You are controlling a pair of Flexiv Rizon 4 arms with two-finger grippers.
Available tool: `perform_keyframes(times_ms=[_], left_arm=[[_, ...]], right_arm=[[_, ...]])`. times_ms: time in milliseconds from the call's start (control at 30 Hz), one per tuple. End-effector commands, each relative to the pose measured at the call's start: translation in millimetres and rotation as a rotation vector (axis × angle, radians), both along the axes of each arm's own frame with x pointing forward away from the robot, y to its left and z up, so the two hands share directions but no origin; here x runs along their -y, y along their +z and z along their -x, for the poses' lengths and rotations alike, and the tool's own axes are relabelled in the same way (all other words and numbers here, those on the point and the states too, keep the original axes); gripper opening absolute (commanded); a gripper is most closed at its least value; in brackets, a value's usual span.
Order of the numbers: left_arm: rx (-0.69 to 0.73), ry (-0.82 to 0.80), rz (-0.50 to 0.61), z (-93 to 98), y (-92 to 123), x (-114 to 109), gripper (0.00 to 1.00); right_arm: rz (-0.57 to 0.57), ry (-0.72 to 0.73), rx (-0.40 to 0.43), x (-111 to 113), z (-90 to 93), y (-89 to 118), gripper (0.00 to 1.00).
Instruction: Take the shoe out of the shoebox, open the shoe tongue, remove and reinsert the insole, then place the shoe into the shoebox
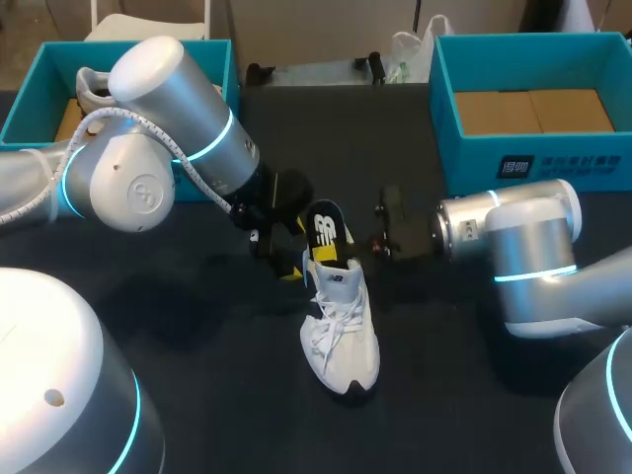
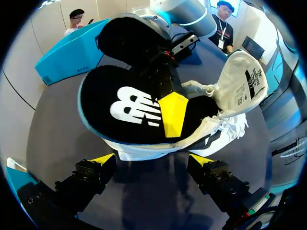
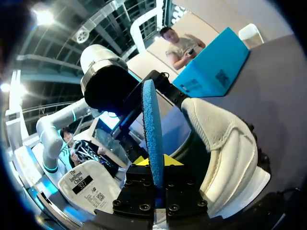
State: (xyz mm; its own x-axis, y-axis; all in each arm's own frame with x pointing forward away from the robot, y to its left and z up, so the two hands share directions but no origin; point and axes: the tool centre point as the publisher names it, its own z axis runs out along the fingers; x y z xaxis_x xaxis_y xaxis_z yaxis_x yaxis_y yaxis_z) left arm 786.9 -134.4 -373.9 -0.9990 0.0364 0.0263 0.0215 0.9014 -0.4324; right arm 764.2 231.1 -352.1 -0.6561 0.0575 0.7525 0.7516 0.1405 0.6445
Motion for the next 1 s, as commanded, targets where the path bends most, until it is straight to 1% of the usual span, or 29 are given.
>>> perform_keyframes(times_ms=[33, 133, 267, 400, 700, 767, 800, 867, 900, 967, 1000], left_arm=[[0.001, 0.000, 0.000, 0.2, -0.9, 0.0, 1.00], [0.001, 0.000, 0.000, 0.2, -0.9, 0.0, 1.00], [0.001, 0.000, 0.000, 0.2, -0.9, 0.0, 1.00], [0.001, 0.000, 0.000, 0.2, -0.9, 0.0, 1.00], [0.001, 0.000, 0.000, 0.2, -0.9, 0.0, 1.00], [0.001, 0.000, 0.000, 0.2, -0.9, 0.0, 1.00], [0.001, 0.000, 0.000, 0.2, -0.9, 0.0, 1.00], [0.001, 0.000, 0.000, 0.2, -0.9, 0.0, 1.00], [0.001, 0.000, 0.000, 0.2, -0.9, 0.0, 1.00], [0.001, 0.000, 0.000, 0.2, -0.9, 0.0, 1.00], [0.001, 0.000, 0.000, 0.2, -0.9, 0.0, 1.00]], right_arm=[[-0.007, -0.013, 0.009, 0.6, 11.3, -1.2, 0.00], [-0.007, -0.014, 0.031, 0.1, 13.9, 4.1, 0.01], [-0.003, -0.013, 0.065, -0.8, 12.4, 12.8, 0.23], [0.003, -0.012, 0.097, -1.7, 8.8, 21.7, 0.28], [0.004, -0.025, 0.127, 0.5, -3.5, 30.6, 0.28], [0.000, -0.029, 0.128, 1.4, -6.6, 31.1, 0.31], [0.000, -0.031, 0.129, 1.7, -8.0, 31.2, 0.33], [-0.001, -0.036, 0.130, 2.4, -10.7, 31.4, 0.33], [-0.001, -0.038, 0.129, 2.8, -12.1, 31.3, 0.33], [-0.002, -0.041, 0.122, 3.1, -15.4, 30.0, 0.23], [0.000, -0.041, 0.118, 3.0, -16.3, 29.4, 0.16]])
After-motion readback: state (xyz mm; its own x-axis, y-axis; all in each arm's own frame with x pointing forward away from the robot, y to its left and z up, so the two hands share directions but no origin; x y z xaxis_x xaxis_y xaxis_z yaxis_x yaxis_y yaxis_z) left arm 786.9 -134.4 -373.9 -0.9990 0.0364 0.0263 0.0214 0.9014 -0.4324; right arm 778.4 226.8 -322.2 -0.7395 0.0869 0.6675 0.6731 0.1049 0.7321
